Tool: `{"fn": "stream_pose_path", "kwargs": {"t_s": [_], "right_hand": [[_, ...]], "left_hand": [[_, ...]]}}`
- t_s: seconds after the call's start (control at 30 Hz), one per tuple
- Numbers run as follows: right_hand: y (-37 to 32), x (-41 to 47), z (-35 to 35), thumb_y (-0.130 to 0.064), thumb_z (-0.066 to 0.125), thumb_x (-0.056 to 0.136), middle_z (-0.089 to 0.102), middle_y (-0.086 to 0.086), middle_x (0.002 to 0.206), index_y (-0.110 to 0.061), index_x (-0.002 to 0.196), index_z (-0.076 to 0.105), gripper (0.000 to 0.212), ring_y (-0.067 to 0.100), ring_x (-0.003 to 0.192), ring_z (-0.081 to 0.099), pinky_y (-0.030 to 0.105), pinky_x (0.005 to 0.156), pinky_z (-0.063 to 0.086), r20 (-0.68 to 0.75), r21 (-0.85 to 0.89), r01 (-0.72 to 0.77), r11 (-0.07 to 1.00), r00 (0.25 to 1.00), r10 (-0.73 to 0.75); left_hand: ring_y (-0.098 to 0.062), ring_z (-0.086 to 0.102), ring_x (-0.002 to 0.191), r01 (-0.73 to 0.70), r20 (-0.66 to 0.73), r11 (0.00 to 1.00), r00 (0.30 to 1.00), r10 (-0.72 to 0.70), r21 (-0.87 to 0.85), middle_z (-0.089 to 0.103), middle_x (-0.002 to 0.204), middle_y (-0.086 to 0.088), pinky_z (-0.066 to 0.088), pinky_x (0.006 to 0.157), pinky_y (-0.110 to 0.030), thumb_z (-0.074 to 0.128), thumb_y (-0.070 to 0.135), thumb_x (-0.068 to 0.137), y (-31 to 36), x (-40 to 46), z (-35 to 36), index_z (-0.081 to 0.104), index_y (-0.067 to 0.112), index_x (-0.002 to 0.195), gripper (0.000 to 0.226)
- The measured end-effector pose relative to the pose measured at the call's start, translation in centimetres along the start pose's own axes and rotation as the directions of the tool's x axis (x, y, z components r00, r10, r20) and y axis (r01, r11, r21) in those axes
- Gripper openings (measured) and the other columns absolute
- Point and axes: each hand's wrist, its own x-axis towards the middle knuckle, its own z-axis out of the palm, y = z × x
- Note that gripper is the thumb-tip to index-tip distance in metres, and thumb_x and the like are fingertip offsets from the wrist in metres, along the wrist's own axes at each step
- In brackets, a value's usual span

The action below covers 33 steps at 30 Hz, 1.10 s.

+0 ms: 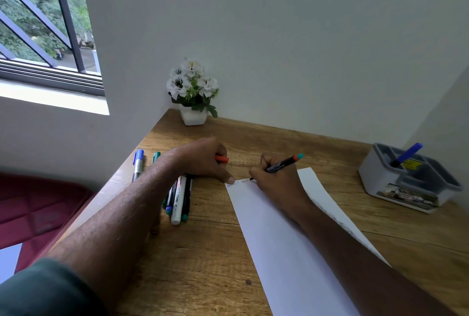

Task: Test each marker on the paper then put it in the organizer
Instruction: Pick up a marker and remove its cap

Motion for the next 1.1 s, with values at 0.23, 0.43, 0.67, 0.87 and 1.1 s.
{"fn": "stream_pose_path", "kwargs": {"t_s": [0.23, 0.43, 0.67, 0.87, 1.1], "right_hand": [[0.2, 0.0, -0.1, -0.008, 0.066, 0.080, 0.040, -0.008, 0.050, -0.016, 0.057, 0.041, 0.035, 0.005, 0.050, 0.037, 0.015, 0.047, 0.032, -0.005, 0.024, -0.008, 1.000, 1.000, 0.008], [0.1, -0.1, -0.6, -0.009, 0.066, 0.085, 0.057, 0.000, 0.061, -0.012, 0.066, 0.053, 0.024, 0.002, 0.058, 0.057, 0.010, 0.056, 0.040, -0.065, 0.122, -0.037, 0.992, 0.997, 0.045], [-0.1, 0.0, -1.6, -0.009, 0.069, 0.090, 0.064, 0.004, 0.069, -0.017, 0.076, 0.068, 0.016, 0.008, 0.057, 0.051, 0.023, 0.057, 0.038, -0.113, 0.580, 0.054, 0.813, 0.993, 0.015], [-0.2, 0.2, -2.2, -0.008, 0.055, 0.079, 0.070, 0.017, 0.072, -0.011, 0.079, 0.065, 0.011, 0.016, 0.054, 0.048, 0.026, 0.052, 0.035, -0.002, 0.672, 0.034, 0.740, 0.999, -0.044], [0.1, 0.2, -2.1, -0.010, 0.061, 0.079, 0.062, 0.009, 0.061, -0.021, 0.066, 0.067, 0.018, 0.021, 0.057, 0.049, 0.032, 0.057, 0.035, -0.057, 0.662, 0.075, 0.746, 0.997, -0.050]], "left_hand": [[-0.012, 0.053, 0.071, 0.006, 0.002, 1.000, 1.000, -0.006, 0.007, 0.060, 0.074, 0.002, 0.038, 0.063, -0.029, 0.085, 0.046, 0.071, 0.2, -0.1, -0.1, 0.061, 0.018, 0.074, 0.037], [-0.014, 0.055, 0.073, 0.005, 0.001, 1.000, 1.000, -0.005, 0.000, 0.064, 0.077, -0.001, 0.040, 0.066, -0.032, 0.086, 0.048, 0.069, -0.1, 0.0, 0.0, 0.063, 0.017, 0.075, 0.039], [-0.007, 0.055, 0.067, -0.226, -0.280, 0.955, 0.945, 0.167, -0.194, 0.061, 0.072, 0.011, 0.043, 0.066, -0.030, 0.064, 0.030, 0.095, 0.7, 0.0, 0.0, 0.068, 0.025, 0.085, 0.012], [-0.005, 0.061, 0.072, -0.308, -0.284, 0.858, 0.938, 0.201, -0.411, 0.072, 0.082, 0.005, 0.047, 0.065, -0.014, 0.064, 0.007, 0.095, 1.4, -0.2, 0.0, 0.071, 0.019, 0.104, 0.016], [-0.013, 0.064, 0.073, -0.384, -0.332, 0.795, 0.911, 0.244, -0.470, 0.075, 0.089, -0.004, 0.046, 0.061, -0.022, 0.065, 0.007, 0.094, 1.0, -0.1, 0.1, 0.071, 0.013, 0.099, 0.010]]}}
